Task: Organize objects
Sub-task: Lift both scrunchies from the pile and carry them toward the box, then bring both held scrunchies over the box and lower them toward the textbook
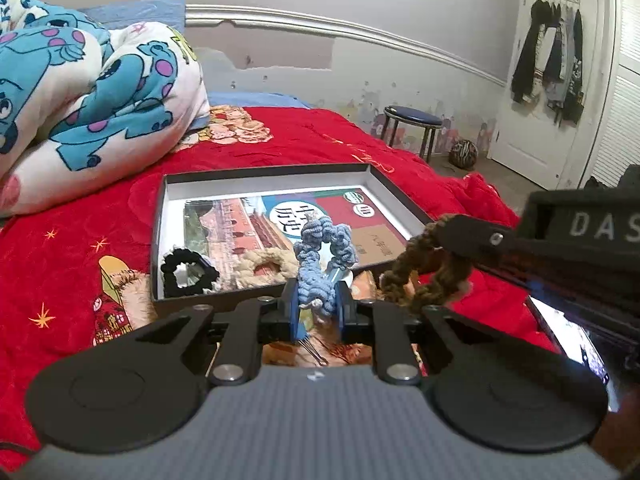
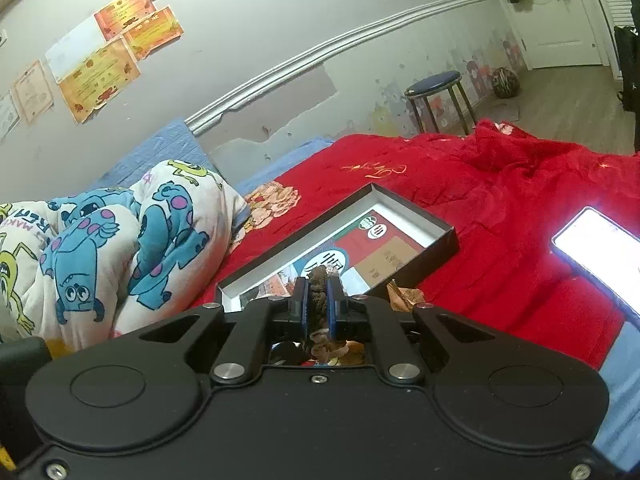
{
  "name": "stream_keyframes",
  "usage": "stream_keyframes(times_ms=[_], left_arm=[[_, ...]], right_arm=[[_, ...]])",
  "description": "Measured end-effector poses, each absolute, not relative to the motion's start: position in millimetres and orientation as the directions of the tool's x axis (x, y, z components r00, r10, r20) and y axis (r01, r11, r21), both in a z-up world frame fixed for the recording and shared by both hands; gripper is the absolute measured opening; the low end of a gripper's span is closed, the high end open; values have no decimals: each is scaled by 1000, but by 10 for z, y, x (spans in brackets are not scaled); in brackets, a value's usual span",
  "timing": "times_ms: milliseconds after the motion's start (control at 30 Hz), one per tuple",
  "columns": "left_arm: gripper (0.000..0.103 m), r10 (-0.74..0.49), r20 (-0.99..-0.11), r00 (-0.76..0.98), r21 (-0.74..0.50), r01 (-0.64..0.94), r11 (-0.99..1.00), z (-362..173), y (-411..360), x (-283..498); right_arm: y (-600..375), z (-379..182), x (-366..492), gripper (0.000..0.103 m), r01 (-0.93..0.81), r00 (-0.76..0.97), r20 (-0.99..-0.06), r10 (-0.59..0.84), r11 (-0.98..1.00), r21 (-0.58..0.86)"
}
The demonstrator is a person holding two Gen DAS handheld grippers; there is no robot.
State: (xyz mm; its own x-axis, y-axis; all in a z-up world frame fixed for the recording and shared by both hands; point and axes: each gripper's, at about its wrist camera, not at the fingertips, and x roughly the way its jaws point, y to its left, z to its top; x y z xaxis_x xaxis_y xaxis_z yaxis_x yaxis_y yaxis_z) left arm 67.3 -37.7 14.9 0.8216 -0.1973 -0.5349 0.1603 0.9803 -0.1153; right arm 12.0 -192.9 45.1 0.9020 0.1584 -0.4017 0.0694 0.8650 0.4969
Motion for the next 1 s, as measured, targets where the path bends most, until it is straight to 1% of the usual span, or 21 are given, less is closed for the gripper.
stream_keyframes(times_ms=[133,267,467,600,767,900,1000], left_arm=[[21,-230,-495,838,-143,183,973,191,-306,686],[22,-232,-451,862,-150,183,972,245,-242,708],[22,-183,-454,872,-153,126,980,244,-122,836],[22,-154,-424,892,-147,100,984,260,-63,867],[22,-161,-350,923,-256,71,964,318,95,875],[22,-130,-304,944,-254,51,966,362,158,902],[22,-130,-313,941,-270,43,962,352,207,971]], right_arm=[[-1870,479,182,10,47,903,-392,175,868,495],[-1769,520,251,10,11,906,-375,196,875,484],[-1724,534,353,10,-11,908,-359,214,871,491],[-1718,552,471,10,-31,909,-340,240,855,518],[-1692,588,643,10,-64,910,-312,275,835,547],[-1661,648,772,10,-103,911,-284,300,831,546],[-1647,691,877,10,-128,910,-267,317,828,546]])
